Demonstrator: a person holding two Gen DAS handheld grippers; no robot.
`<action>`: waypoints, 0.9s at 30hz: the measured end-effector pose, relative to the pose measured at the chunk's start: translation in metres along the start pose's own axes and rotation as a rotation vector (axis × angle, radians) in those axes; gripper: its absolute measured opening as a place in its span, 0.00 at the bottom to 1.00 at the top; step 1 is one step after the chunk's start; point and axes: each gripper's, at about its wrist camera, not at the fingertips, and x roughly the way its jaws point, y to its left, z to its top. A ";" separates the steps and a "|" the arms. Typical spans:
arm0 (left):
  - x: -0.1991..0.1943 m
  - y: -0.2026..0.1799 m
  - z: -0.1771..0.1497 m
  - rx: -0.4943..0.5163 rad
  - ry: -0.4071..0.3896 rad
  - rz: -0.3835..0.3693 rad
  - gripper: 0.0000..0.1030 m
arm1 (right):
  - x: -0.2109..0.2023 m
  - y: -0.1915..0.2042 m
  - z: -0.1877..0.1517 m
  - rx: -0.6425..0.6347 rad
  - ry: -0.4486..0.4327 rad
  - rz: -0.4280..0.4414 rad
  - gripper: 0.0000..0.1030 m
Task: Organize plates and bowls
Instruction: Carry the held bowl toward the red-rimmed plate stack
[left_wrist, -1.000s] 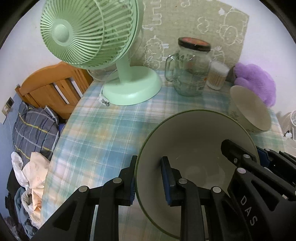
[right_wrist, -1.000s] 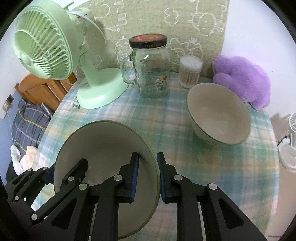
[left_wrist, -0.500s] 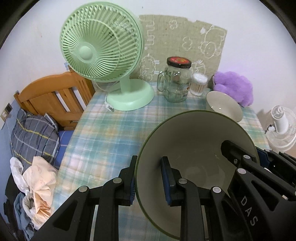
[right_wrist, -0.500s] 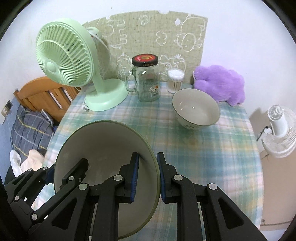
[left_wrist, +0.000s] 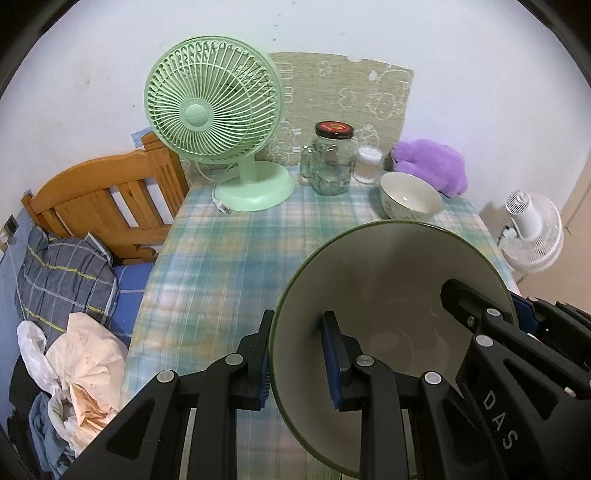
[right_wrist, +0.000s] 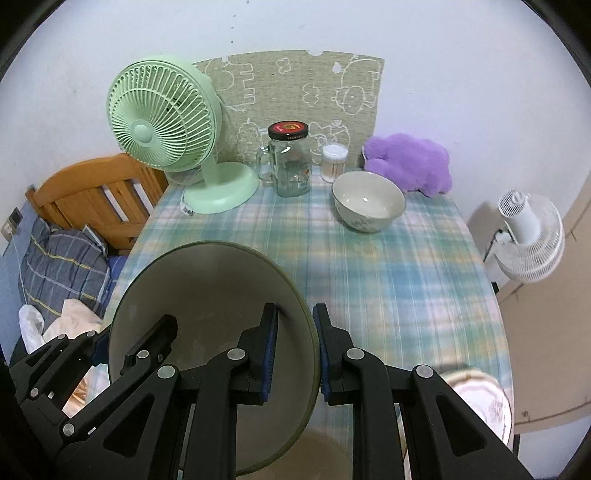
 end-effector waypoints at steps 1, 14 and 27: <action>-0.003 -0.001 -0.004 0.004 0.002 -0.005 0.21 | -0.004 0.000 -0.005 0.004 -0.001 -0.004 0.22; -0.013 -0.030 -0.058 0.098 0.058 -0.088 0.22 | -0.036 -0.020 -0.073 0.059 0.037 -0.083 0.22; 0.002 -0.048 -0.094 0.111 0.138 -0.109 0.22 | -0.025 -0.037 -0.114 0.066 0.120 -0.114 0.21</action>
